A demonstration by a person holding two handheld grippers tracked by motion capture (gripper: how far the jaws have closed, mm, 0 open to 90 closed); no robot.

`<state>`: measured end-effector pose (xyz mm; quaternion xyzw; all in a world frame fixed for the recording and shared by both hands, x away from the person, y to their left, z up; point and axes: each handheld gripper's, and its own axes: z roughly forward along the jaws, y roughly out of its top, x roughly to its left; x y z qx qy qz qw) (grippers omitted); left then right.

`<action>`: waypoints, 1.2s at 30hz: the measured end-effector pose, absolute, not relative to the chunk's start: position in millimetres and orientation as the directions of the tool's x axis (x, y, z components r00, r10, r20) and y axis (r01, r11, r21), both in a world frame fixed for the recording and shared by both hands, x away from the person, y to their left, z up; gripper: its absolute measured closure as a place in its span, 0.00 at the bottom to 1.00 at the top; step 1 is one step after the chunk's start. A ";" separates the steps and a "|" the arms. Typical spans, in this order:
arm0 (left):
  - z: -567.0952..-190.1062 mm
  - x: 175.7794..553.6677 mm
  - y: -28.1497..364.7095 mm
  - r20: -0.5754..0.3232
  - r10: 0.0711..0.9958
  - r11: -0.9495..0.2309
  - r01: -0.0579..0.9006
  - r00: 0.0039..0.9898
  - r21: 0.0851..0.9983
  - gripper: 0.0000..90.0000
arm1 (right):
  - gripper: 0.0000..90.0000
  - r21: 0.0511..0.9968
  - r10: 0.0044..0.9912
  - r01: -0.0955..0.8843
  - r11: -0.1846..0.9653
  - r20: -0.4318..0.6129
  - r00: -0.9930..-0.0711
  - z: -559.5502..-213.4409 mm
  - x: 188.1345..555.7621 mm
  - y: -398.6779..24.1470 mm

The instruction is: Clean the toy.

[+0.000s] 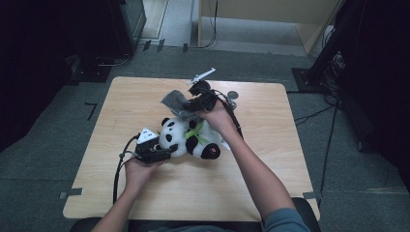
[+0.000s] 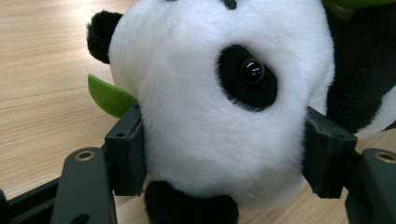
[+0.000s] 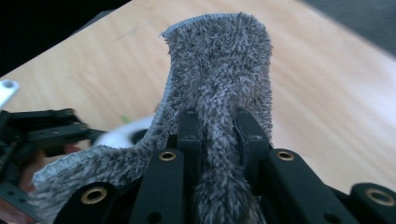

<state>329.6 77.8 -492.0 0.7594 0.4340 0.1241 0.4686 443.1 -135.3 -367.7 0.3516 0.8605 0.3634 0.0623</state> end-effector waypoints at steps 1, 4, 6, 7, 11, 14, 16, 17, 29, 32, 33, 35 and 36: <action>-491.6 329.6 77.7 -0.221 0.776 -0.183 0.546 0.591 0.818 0.32 | 0.84 0.663 0.642 0.562 0.494 0.158 -0.751 -370.4 442.9 -130.0; -491.0 329.2 78.0 -0.223 0.776 -0.184 0.550 0.590 0.814 0.32 | 0.83 0.630 0.618 0.567 0.531 0.170 -0.768 -384.1 441.6 -108.8; -491.1 329.3 78.0 -0.223 0.776 -0.184 0.550 0.590 0.815 0.32 | 0.76 0.622 0.599 0.559 0.548 0.175 -0.781 -392.0 439.7 -97.7; -491.1 329.3 78.0 -0.223 0.776 -0.184 0.550 0.590 0.815 0.32 | 0.68 0.621 0.591 0.554 0.554 0.175 -0.787 -394.9 439.3 -94.1; -492.5 330.7 79.6 -0.238 0.776 -0.171 0.558 0.584 0.812 0.32 | 0.64 0.605 0.600 0.544 0.582 0.132 -0.789 -405.2 437.9 -82.0; -492.4 330.5 79.1 -0.235 0.777 -0.173 0.557 0.584 0.812 0.32 | 0.72 0.614 0.607 0.549 0.568 0.138 -0.782 -407.5 437.7 -85.6; -492.2 330.2 78.8 -0.233 0.778 -0.175 0.557 0.584 0.812 0.33 | 0.78 0.620 0.610 0.549 0.561 0.139 -0.780 -407.2 437.3 -89.8; -492.2 330.2 78.8 -0.233 0.778 -0.175 0.557 0.584 0.812 0.33 | 0.78 0.620 0.610 0.549 0.561 0.139 -0.780 -407.2 437.3 -89.8; -491.7 331.0 78.2 -0.227 0.776 -0.183 0.555 0.589 0.812 0.36 | 0.81 0.615 0.686 0.564 0.551 0.050 -0.726 -405.3 440.3 -136.7; -491.7 331.2 78.3 -0.229 0.775 -0.183 0.556 0.589 0.811 0.36 | 0.81 0.618 0.692 0.556 0.556 0.027 -0.722 -403.4 439.6 -140.9; -491.7 331.4 78.5 -0.230 0.774 -0.183 0.556 0.590 0.811 0.36 | 0.82 0.620 0.695 0.549 0.560 0.009 -0.719 -401.5 439.1 -142.8; -491.9 331.6 78.9 -0.231 0.773 -0.182 0.556 0.590 0.811 0.36 | 0.83 0.619 0.716 0.567 0.544 0.011 -0.698 -396.1 440.4 -153.6; -492.0 331.6 79.0 -0.231 0.773 -0.182 0.556 0.591 0.811 0.36 | 0.83 0.619 0.724 0.576 0.534 0.017 -0.690 -395.0 441.4 -158.6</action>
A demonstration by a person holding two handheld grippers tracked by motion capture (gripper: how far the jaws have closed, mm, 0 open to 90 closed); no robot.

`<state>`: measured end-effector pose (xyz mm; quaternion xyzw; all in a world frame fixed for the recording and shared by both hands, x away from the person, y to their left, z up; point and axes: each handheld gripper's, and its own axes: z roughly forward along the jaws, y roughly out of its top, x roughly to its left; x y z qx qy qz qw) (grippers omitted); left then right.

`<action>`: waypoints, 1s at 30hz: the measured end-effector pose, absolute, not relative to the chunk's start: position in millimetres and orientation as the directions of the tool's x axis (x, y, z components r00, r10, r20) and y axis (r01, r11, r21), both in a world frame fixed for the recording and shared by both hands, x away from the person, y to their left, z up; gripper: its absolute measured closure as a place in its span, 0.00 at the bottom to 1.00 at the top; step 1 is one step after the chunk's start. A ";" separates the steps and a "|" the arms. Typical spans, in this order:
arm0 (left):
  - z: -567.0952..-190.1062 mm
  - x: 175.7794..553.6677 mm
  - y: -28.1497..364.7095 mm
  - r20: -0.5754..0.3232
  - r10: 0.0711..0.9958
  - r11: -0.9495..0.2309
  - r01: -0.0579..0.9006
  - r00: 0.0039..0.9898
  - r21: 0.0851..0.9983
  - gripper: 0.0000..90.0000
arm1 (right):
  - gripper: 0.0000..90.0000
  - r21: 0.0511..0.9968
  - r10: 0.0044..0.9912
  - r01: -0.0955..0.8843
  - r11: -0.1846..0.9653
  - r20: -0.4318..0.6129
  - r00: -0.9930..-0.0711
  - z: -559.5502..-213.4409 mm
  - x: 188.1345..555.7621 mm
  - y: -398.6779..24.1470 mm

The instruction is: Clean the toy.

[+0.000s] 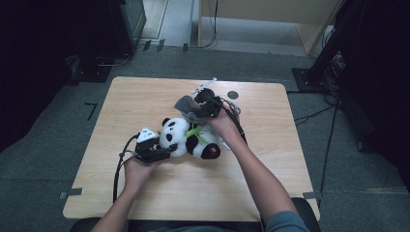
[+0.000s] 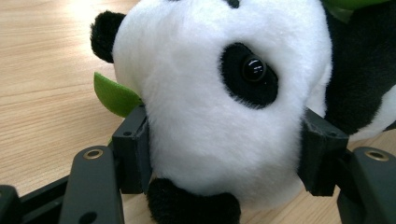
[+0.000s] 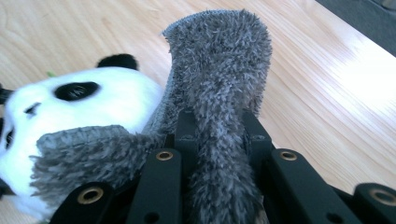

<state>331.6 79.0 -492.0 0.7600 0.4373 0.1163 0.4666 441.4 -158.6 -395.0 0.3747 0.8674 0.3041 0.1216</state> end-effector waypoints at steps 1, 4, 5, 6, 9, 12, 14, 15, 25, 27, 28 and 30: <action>-492.0 331.6 79.0 -0.231 0.773 -0.182 0.556 0.591 0.811 0.36 | 0.83 0.619 0.724 0.576 0.534 0.017 -0.690 -395.0 441.4 -158.6; -492.5 331.2 79.2 -0.229 0.771 -0.183 0.552 0.594 0.813 0.36 | 0.83 0.604 0.747 0.602 0.521 0.018 -0.665 -394.0 445.0 -179.9; -492.5 331.2 79.2 -0.229 0.771 -0.183 0.552 0.594 0.813 0.36 | 0.83 0.604 0.747 0.602 0.521 0.018 -0.665 -394.0 445.0 -179.9; -493.4 330.6 79.1 -0.221 0.769 -0.187 0.541 0.600 0.820 0.36 | 0.83 0.610 0.754 0.621 0.492 0.058 -0.654 -394.0 445.8 -188.7; -493.5 330.5 79.3 -0.219 0.768 -0.189 0.540 0.602 0.820 0.35 | 0.83 0.617 0.764 0.623 0.481 0.054 -0.643 -390.7 445.9 -194.5; -493.5 330.6 79.9 -0.221 0.765 -0.190 0.541 0.604 0.819 0.35 | 0.83 0.654 0.777 0.609 0.449 0.051 -0.627 -380.8 445.5 -203.1; -493.0 331.1 80.5 -0.228 0.763 -0.186 0.544 0.605 0.818 0.34 | 0.83 0.687 0.777 0.598 0.412 0.078 -0.625 -373.1 444.2 -210.4; -492.4 331.5 80.6 -0.233 0.763 -0.183 0.547 0.603 0.817 0.33 | 0.83 0.708 0.773 0.586 0.395 0.089 -0.628 -368.8 442.8 -214.3; -484.5 331.6 80.4 -0.258 0.768 -0.180 0.585 0.586 0.791 0.33 | 0.81 0.757 0.744 0.522 0.393 0.072 -0.665 -360.0 411.3 -225.9; -484.8 331.9 80.3 -0.258 0.770 -0.178 0.585 0.584 0.791 0.33 | 0.81 0.761 0.741 0.515 0.395 0.068 -0.668 -363.7 408.7 -226.7; -484.9 332.0 80.2 -0.260 0.771 -0.176 0.586 0.582 0.791 0.33 | 0.81 0.757 0.743 0.519 0.397 0.066 -0.666 -367.5 406.5 -227.0; -485.3 331.8 80.0 -0.261 0.771 -0.174 0.586 0.580 0.791 0.33 | 0.79 0.734 0.748 0.534 0.421 0.053 -0.662 -380.8 405.0 -227.5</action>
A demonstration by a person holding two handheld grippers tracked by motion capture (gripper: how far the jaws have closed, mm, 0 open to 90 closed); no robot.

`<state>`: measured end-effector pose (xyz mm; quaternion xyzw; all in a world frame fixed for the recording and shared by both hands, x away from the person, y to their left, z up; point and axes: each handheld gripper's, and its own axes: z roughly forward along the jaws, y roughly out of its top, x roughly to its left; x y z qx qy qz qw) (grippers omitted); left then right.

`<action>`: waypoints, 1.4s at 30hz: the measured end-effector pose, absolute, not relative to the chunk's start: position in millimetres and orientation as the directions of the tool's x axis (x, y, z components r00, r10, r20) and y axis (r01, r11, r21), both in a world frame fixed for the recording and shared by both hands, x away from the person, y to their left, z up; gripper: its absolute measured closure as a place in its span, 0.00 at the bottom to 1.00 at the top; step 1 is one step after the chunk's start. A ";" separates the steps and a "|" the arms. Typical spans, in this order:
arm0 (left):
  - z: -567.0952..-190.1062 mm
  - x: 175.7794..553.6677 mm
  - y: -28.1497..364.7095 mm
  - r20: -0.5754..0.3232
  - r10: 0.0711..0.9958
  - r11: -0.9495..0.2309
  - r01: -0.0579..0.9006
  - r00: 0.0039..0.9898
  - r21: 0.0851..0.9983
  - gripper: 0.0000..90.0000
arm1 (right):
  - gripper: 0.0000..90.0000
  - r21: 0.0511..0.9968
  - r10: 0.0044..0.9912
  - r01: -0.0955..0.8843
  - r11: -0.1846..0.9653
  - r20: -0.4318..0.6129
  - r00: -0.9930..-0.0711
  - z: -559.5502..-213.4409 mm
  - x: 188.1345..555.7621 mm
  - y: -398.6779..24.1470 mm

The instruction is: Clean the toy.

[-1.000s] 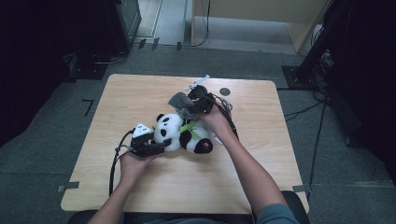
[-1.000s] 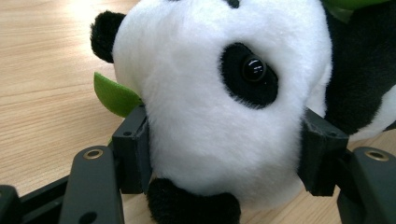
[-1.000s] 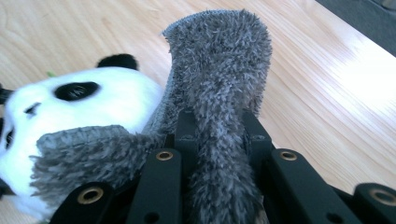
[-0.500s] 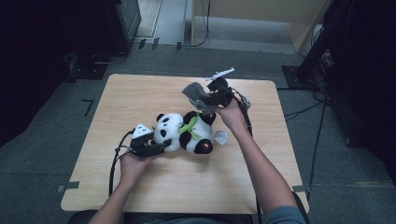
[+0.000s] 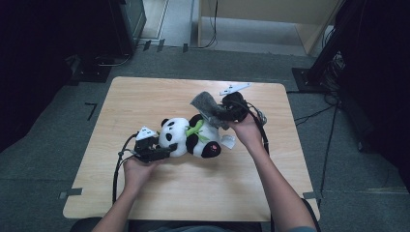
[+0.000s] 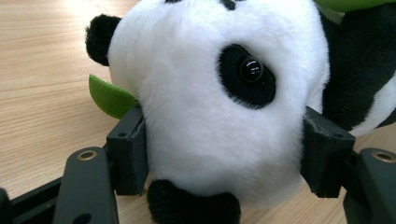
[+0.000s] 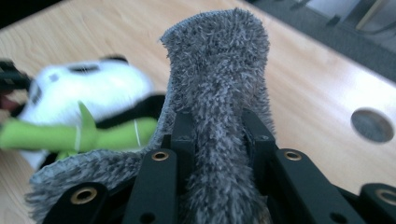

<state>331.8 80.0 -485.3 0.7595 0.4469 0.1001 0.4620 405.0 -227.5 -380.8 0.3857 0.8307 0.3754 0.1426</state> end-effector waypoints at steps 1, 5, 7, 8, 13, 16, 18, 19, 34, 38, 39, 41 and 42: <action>-485.3 331.8 80.0 -0.261 0.771 -0.174 0.586 0.580 0.791 0.33 | 0.79 0.734 0.748 0.534 0.421 0.053 -0.662 -380.8 405.0 -227.5; -485.8 332.0 80.4 -0.261 0.770 -0.175 0.586 0.582 0.791 0.33 | 0.77 0.744 0.756 0.539 0.395 0.071 -0.651 -392.7 404.7 -233.1; -485.9 331.5 80.4 -0.259 0.771 -0.177 0.586 0.582 0.791 0.33 | 0.78 0.745 0.758 0.544 0.385 0.081 -0.647 -395.2 404.4 -237.8; -486.1 331.5 80.3 -0.257 0.770 -0.178 0.584 0.583 0.792 0.33 | 0.80 0.749 0.755 0.542 0.381 0.086 -0.650 -396.7 403.4 -241.1; -487.6 331.8 81.6 -0.266 0.767 -0.171 0.584 0.584 0.793 0.32 | 0.81 0.731 0.779 0.571 0.373 0.087 -0.621 -399.8 401.9 -255.2; -488.2 331.8 82.3 -0.267 0.764 -0.171 0.583 0.588 0.794 0.32 | 0.81 0.733 0.792 0.567 0.376 0.063 -0.607 -404.6 399.4 -262.2; -488.7 332.0 83.1 -0.266 0.759 -0.176 0.580 0.594 0.796 0.32 | 0.81 0.710 0.800 0.605 0.361 0.097 -0.592 -412.9 398.2 -271.4; -488.9 332.1 83.4 -0.268 0.758 -0.174 0.580 0.595 0.796 0.32 | 0.81 0.710 0.806 0.613 0.346 0.108 -0.581 -416.3 397.7 -274.8; -490.1 330.9 83.9 -0.261 0.751 -0.180 0.568 0.606 0.803 0.30 | 0.82 0.791 0.800 0.564 0.237 0.171 -0.576 -379.0 393.6 -272.8; -490.1 331.0 84.0 -0.259 0.751 -0.181 0.566 0.608 0.804 0.30 | 0.81 0.800 0.770 0.536 0.270 0.154 -0.619 -371.1 396.6 -252.1; -490.1 331.0 84.0 -0.259 0.750 -0.182 0.566 0.608 0.804 0.30 | 0.81 0.798 0.763 0.532 0.282 0.149 -0.628 -370.9 397.5 -246.2; -490.2 331.0 84.1 -0.257 0.749 -0.184 0.565 0.610 0.805 0.30 | 0.80 0.791 0.753 0.532 0.301 0.146 -0.642 -372.8 399.3 -235.2; -490.1 331.1 84.3 -0.260 0.749 -0.182 0.567 0.609 0.803 0.30 | 0.79 0.782 0.745 0.536 0.318 0.143 -0.652 -377.6 401.2 -226.4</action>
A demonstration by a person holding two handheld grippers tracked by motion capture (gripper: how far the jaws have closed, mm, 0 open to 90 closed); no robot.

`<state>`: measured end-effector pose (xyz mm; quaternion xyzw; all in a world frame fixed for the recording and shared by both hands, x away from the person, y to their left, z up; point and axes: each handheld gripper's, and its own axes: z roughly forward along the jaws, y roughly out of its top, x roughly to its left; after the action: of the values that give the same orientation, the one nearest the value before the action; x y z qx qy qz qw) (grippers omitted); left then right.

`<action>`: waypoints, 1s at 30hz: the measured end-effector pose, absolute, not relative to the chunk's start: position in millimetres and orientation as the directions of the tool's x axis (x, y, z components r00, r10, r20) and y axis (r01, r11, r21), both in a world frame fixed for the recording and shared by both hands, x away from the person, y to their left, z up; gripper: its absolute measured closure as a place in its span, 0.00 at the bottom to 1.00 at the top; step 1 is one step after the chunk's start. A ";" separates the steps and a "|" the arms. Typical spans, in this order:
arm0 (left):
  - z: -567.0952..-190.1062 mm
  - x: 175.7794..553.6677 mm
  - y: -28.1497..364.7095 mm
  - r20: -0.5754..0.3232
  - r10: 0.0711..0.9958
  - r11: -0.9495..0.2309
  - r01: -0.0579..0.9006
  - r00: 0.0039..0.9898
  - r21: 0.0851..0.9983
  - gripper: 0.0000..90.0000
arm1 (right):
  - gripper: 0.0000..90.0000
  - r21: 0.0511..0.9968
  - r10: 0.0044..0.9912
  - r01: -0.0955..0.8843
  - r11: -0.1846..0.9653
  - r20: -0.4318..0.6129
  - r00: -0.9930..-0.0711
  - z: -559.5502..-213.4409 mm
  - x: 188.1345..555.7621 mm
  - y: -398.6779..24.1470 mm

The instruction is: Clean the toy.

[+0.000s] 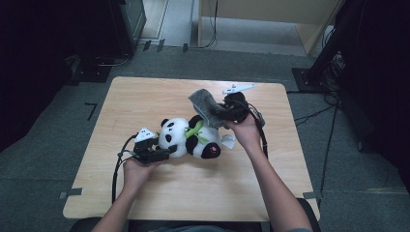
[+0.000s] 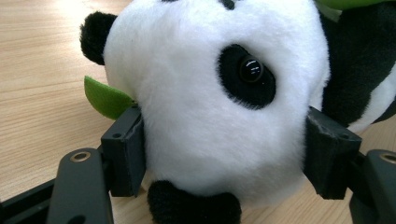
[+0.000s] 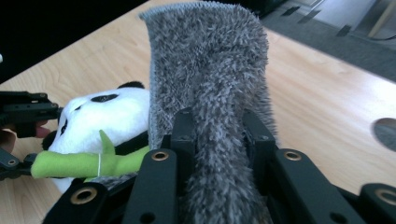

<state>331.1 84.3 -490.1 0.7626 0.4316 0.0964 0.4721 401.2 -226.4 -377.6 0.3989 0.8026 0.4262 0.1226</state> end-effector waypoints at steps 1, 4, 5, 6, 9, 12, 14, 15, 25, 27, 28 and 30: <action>-490.1 331.1 84.3 -0.260 0.749 -0.182 0.567 0.609 0.803 0.30 | 0.79 0.782 0.745 0.536 0.318 0.143 -0.652 -377.6 401.2 -226.4; -490.0 331.9 84.3 -0.267 0.749 -0.176 0.570 0.607 0.802 0.29 | 0.74 0.755 0.742 0.559 0.343 0.148 -0.654 -391.4 407.2 -215.7; -490.0 331.9 84.3 -0.267 0.749 -0.176 0.570 0.607 0.802 0.29 | 0.74 0.755 0.742 0.559 0.343 0.148 -0.654 -391.4 407.2 -215.7; -490.1 332.1 84.3 -0.270 0.749 -0.173 0.571 0.605 0.802 0.29 | 0.75 0.751 0.744 0.560 0.350 0.141 -0.653 -394.5 408.1 -214.3; -490.5 332.6 84.2 -0.274 0.750 -0.168 0.573 0.602 0.802 0.29 | 0.76 0.754 0.750 0.551 0.358 0.119 -0.651 -399.6 408.8 -213.8; -489.4 332.6 82.8 -0.272 0.757 -0.174 0.584 0.594 0.792 0.29 | 0.76 0.755 0.754 0.548 0.359 0.112 -0.648 -401.7 407.8 -220.3; -489.5 332.5 82.6 -0.268 0.756 -0.178 0.582 0.597 0.793 0.29 | 0.76 0.755 0.758 0.555 0.349 0.122 -0.641 -403.9 407.6 -226.2; -489.6 332.4 82.7 -0.267 0.755 -0.180 0.581 0.599 0.794 0.29 | 0.77 0.752 0.761 0.565 0.339 0.135 -0.635 -404.4 407.5 -229.3; -490.9 331.9 82.8 -0.257 0.753 -0.186 0.570 0.606 0.801 0.28 | 0.78 0.768 0.770 0.567 0.299 0.157 -0.618 -408.0 400.9 -247.5; -491.1 332.3 83.2 -0.263 0.753 -0.181 0.575 0.603 0.798 0.27 | 0.78 0.764 0.775 0.574 0.294 0.161 -0.611 -407.0 400.6 -251.3; -491.2 332.4 83.2 -0.264 0.754 -0.181 0.576 0.602 0.798 0.27 | 0.80 0.756 0.784 0.587 0.289 0.165 -0.599 -404.8 398.9 -255.5; -491.3 332.7 83.7 -0.268 0.755 -0.179 0.582 0.598 0.793 0.27 | 0.81 0.747 0.792 0.589 0.309 0.141 -0.594 -404.2 397.6 -258.6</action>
<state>332.7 83.7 -491.3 0.7621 0.4386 0.0927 0.4671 397.6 -258.6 -404.2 0.4321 0.7989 0.3987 0.1271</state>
